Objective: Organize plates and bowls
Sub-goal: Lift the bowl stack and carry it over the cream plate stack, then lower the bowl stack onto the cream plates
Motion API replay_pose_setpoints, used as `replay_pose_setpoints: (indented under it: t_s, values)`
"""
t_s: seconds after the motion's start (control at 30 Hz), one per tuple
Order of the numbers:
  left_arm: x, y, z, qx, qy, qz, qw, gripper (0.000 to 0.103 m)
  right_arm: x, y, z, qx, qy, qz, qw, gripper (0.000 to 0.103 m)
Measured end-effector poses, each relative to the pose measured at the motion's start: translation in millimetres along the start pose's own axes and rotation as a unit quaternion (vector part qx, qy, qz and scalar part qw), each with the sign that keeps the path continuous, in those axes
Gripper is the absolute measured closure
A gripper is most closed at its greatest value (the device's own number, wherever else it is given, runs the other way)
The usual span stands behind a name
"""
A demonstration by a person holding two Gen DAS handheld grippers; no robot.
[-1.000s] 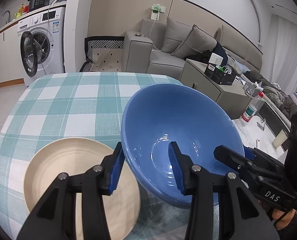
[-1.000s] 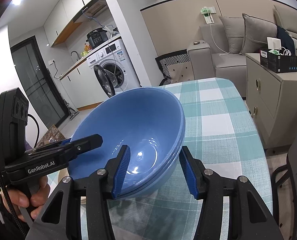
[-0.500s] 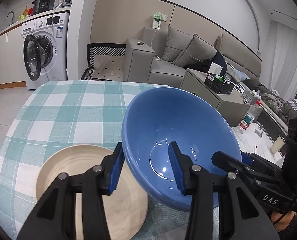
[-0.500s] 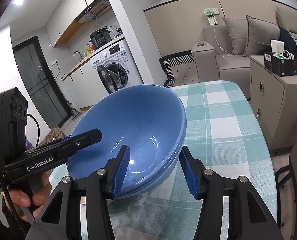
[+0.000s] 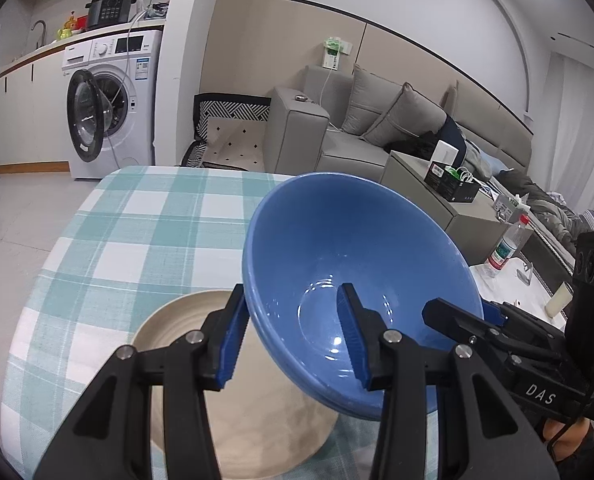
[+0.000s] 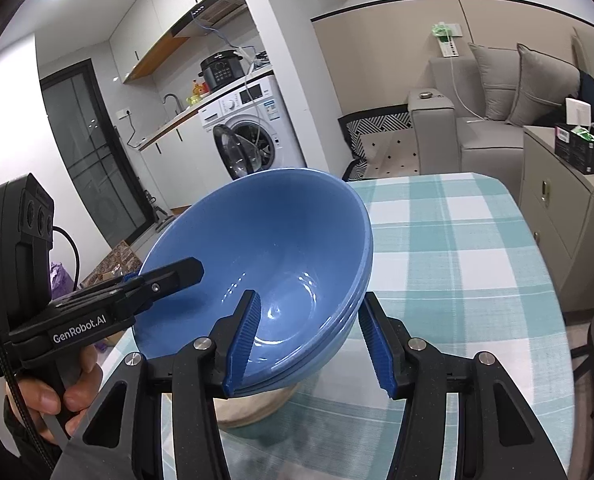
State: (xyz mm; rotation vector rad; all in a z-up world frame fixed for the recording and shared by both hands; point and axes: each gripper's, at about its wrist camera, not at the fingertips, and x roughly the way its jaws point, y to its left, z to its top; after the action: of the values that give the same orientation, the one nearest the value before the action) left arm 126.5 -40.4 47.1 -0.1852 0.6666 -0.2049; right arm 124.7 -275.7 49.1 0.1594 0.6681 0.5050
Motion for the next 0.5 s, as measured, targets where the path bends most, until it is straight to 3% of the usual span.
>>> replay_pose_setpoints:
  t_s: [0.5]
  values:
    - [-15,43,-8,-0.022,-0.005,0.027,0.9994,0.06,30,40,1,-0.021,0.019,0.024,0.999,0.051]
